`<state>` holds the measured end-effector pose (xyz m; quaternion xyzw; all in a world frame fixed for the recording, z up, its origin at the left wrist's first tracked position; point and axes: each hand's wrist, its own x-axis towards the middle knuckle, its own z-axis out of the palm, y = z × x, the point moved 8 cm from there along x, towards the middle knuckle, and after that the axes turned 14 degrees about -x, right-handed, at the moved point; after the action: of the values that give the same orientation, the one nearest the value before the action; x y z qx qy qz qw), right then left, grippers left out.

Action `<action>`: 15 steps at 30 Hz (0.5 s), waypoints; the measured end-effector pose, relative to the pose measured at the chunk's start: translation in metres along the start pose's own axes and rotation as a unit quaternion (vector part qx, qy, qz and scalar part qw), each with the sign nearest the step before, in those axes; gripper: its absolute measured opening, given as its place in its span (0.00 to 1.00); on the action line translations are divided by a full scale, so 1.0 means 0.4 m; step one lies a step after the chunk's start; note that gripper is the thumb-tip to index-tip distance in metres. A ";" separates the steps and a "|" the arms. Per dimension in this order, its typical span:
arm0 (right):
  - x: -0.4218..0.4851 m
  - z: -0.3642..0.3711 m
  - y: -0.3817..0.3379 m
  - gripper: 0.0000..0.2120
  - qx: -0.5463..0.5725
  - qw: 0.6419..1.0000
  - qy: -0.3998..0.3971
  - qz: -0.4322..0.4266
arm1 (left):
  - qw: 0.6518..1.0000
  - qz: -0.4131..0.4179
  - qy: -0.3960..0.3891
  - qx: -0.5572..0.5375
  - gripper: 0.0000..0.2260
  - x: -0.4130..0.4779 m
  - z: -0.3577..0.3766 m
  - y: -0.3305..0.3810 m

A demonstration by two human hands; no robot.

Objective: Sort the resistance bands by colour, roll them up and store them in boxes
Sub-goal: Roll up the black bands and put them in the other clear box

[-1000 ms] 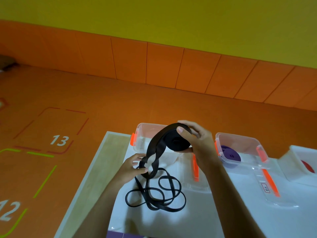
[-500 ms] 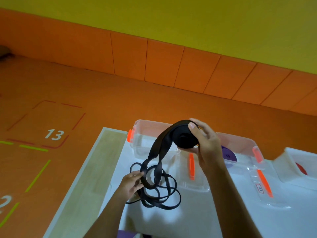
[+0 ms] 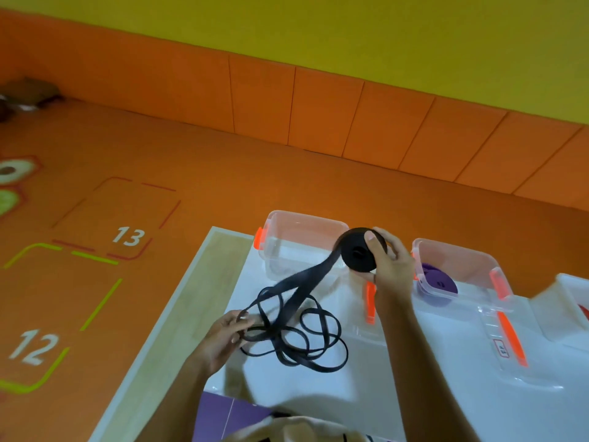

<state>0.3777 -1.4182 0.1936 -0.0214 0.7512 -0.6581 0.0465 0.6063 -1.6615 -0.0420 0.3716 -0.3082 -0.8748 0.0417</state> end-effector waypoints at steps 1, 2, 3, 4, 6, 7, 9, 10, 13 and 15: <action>0.003 -0.003 -0.003 0.07 0.008 1.000 0.000 0.003 | 0.999 0.022 0.012 0.026 0.10 -0.006 -0.013 0.006; 0.006 -0.005 -0.008 0.07 0.015 1.000 -0.003 0.000 | 0.998 0.035 0.025 0.038 0.12 -0.011 -0.028 0.008; 0.008 -0.006 -0.014 0.07 0.019 1.000 -0.005 -0.009 | 0.998 0.042 0.037 0.038 0.14 -0.017 -0.042 0.009; 0.007 -0.006 -0.022 0.08 0.023 1.000 -0.005 -0.019 | 0.998 0.043 0.045 0.033 0.14 -0.024 -0.055 0.011; 0.005 -0.004 -0.030 0.11 0.033 0.999 -0.007 -0.028 | 0.998 0.034 0.053 0.021 0.15 -0.039 -0.074 0.007; 0.004 -0.003 -0.031 0.11 0.036 0.999 -0.008 -0.029 | 0.998 0.032 0.053 0.019 0.16 -0.046 -0.081 0.006; 0.001 -0.003 -0.030 0.09 0.034 0.999 -0.007 -0.031 | 0.997 0.043 0.056 0.009 0.19 -0.059 -0.088 0.011; -0.002 -0.002 -0.029 0.09 0.033 0.999 -0.005 -0.032 | 0.997 0.052 0.060 -0.005 0.21 -0.063 -0.090 0.015; -0.017 0.009 -0.027 0.08 0.029 0.999 0.011 -0.038 | 0.994 0.072 0.060 -0.049 0.19 -0.071 -0.079 0.028; -0.027 0.014 -0.025 0.07 0.031 0.999 0.018 -0.039 | 0.997 0.052 0.038 -0.044 0.15 -0.074 -0.059 0.025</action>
<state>0.3889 -1.4242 0.2034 -0.0377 0.7295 -0.6829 0.0078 0.6422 -1.6726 -0.0305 0.3860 -0.2865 -0.8693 0.1153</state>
